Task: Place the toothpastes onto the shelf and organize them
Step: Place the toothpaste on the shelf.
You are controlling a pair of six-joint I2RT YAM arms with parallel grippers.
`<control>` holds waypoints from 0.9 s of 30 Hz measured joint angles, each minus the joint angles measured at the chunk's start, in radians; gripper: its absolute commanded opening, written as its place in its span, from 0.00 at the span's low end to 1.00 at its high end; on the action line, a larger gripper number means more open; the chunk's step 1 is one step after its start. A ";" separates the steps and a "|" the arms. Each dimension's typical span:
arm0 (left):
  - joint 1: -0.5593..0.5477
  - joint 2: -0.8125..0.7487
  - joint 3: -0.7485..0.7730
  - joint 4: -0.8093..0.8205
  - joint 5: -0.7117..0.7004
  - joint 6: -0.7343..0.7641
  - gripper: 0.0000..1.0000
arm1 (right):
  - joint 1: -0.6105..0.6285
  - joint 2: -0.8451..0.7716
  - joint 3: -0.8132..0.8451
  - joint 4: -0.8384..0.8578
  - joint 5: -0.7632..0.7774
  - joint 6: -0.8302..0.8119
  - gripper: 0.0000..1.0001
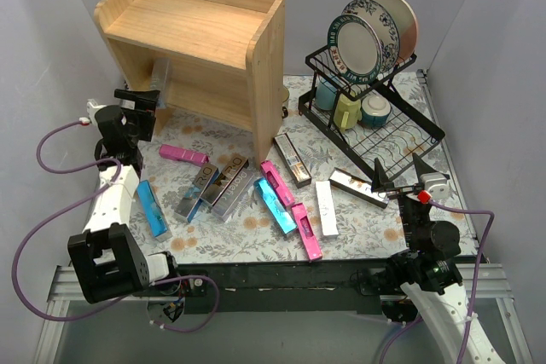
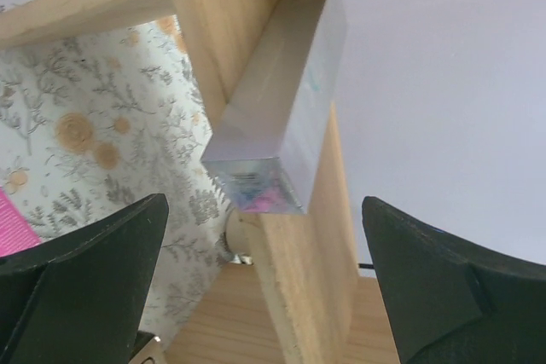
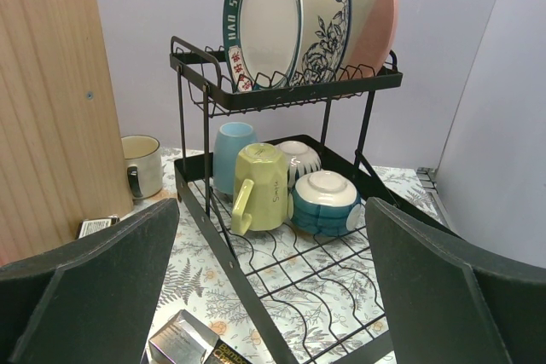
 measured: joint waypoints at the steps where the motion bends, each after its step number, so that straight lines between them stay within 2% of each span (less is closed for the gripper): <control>1: 0.000 0.000 0.000 0.015 0.002 -0.010 0.95 | 0.000 0.000 0.000 0.000 0.000 0.000 0.98; 7: 0.003 0.044 0.000 0.069 0.018 -0.049 0.86 | 0.000 0.000 0.000 0.000 0.003 0.000 0.99; 8: 0.003 0.056 0.000 0.070 0.020 -0.053 0.81 | 0.000 0.000 0.000 0.000 0.003 0.000 0.99; 14: 0.010 0.074 0.000 0.072 0.026 -0.067 0.68 | 0.000 0.000 0.000 -0.001 0.007 -0.001 0.99; 22: 0.051 0.089 0.000 0.124 0.069 -0.094 0.39 | 0.000 0.000 0.000 -0.002 0.007 -0.003 0.99; 27: 0.084 0.114 0.003 0.156 0.119 -0.117 0.29 | 0.000 0.000 0.000 -0.002 0.007 -0.003 0.99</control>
